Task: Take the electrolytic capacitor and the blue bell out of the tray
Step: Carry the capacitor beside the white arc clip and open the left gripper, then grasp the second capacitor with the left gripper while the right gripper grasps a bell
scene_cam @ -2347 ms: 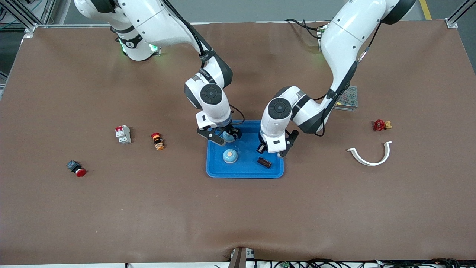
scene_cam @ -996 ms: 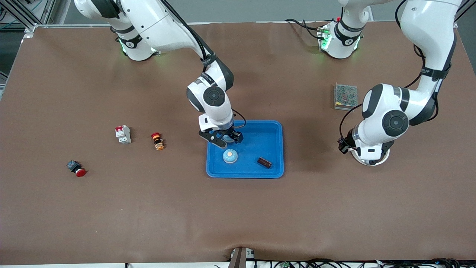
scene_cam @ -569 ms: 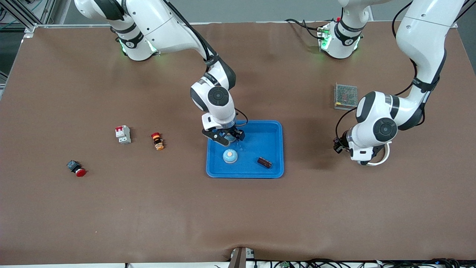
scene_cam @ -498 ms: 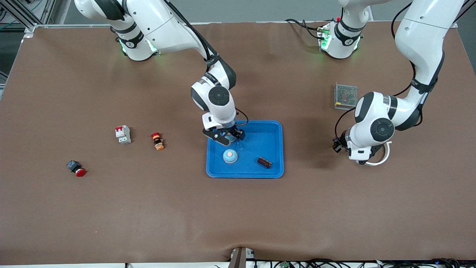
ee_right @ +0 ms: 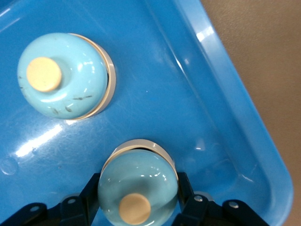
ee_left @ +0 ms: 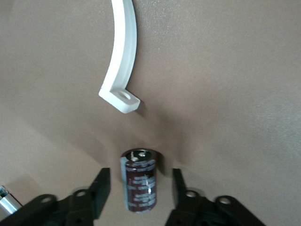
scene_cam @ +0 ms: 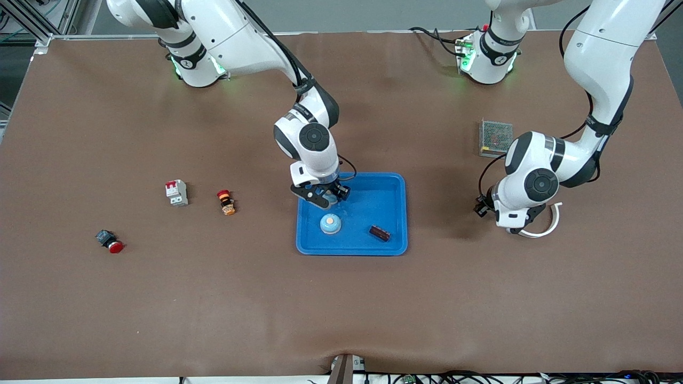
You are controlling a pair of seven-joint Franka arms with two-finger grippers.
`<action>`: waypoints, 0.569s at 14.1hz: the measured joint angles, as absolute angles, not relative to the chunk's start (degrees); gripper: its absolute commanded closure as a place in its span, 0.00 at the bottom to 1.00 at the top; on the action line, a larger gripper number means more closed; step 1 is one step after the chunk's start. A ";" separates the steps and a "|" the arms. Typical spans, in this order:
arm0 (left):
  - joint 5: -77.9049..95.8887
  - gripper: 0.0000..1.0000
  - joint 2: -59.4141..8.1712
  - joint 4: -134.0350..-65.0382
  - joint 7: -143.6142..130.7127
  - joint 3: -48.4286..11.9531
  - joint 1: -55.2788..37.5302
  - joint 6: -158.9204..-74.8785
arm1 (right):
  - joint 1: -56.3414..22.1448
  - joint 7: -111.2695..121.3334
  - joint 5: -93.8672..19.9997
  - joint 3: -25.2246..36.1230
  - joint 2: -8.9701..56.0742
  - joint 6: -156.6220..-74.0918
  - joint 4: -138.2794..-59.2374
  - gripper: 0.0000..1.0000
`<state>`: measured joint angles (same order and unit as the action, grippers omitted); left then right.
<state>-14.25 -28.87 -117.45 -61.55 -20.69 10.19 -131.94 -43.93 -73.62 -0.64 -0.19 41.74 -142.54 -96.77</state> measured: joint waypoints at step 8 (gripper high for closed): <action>-14.25 0.00 -27.88 -110.92 -75.15 -29.89 7.66 -132.15 | -43.57 -73.68 0.36 0.65 41.88 -143.16 -96.59 1.00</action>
<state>-14.25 -27.88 -110.92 -75.15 -29.89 7.66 -132.15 -43.57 -73.68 0.36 0.65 41.88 -143.16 -96.59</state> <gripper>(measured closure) 0.000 0.317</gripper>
